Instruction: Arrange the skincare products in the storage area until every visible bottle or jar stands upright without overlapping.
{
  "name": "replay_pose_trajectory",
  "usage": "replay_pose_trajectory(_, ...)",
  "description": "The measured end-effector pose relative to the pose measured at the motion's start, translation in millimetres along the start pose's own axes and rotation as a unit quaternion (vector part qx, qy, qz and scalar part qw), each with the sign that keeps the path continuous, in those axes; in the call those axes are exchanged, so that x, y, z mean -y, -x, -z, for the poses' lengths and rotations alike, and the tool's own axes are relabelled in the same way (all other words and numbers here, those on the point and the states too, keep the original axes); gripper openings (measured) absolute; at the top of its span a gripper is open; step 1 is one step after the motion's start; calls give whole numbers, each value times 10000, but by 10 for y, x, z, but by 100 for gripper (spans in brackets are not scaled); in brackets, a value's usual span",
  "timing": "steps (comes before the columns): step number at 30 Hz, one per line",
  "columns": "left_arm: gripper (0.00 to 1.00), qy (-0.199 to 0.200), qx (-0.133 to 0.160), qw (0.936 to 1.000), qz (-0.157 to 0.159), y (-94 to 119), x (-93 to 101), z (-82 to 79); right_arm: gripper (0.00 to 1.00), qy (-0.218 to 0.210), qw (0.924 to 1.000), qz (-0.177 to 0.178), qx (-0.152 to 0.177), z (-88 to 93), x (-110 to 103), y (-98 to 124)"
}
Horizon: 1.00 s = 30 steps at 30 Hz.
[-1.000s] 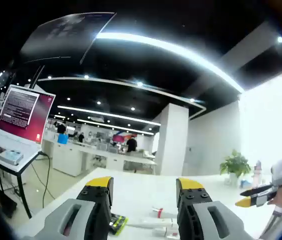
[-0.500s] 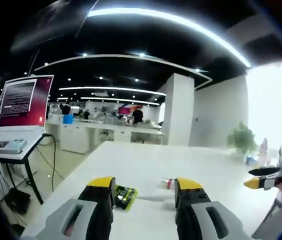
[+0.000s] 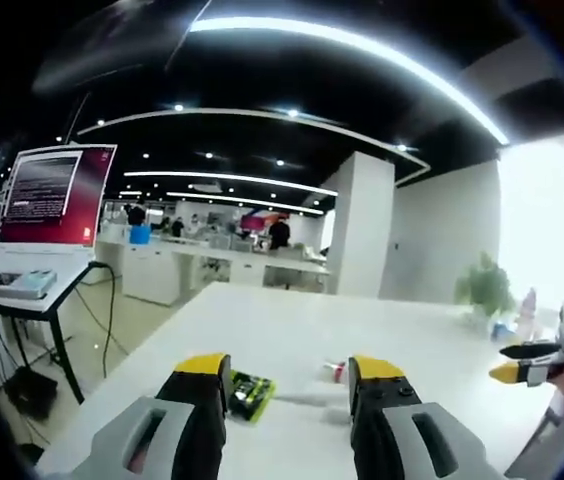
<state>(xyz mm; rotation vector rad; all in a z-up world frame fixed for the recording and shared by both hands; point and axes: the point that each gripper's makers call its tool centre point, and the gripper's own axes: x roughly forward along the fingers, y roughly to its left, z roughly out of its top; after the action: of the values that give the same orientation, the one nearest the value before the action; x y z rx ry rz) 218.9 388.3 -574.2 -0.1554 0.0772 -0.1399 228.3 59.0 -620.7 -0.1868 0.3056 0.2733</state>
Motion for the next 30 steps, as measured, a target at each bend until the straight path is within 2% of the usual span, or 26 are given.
replay_pose_trajectory(11, 49, -41, -98, 9999, 8, -7, 8, 36, 53, -137, 9998, 55, -91, 42, 28, 3)
replay_pose_trajectory(30, 48, -214, -287, 9993, 75, -9, 56, 107, 53, -53, 9995, 22, -322, 132, -4, -9)
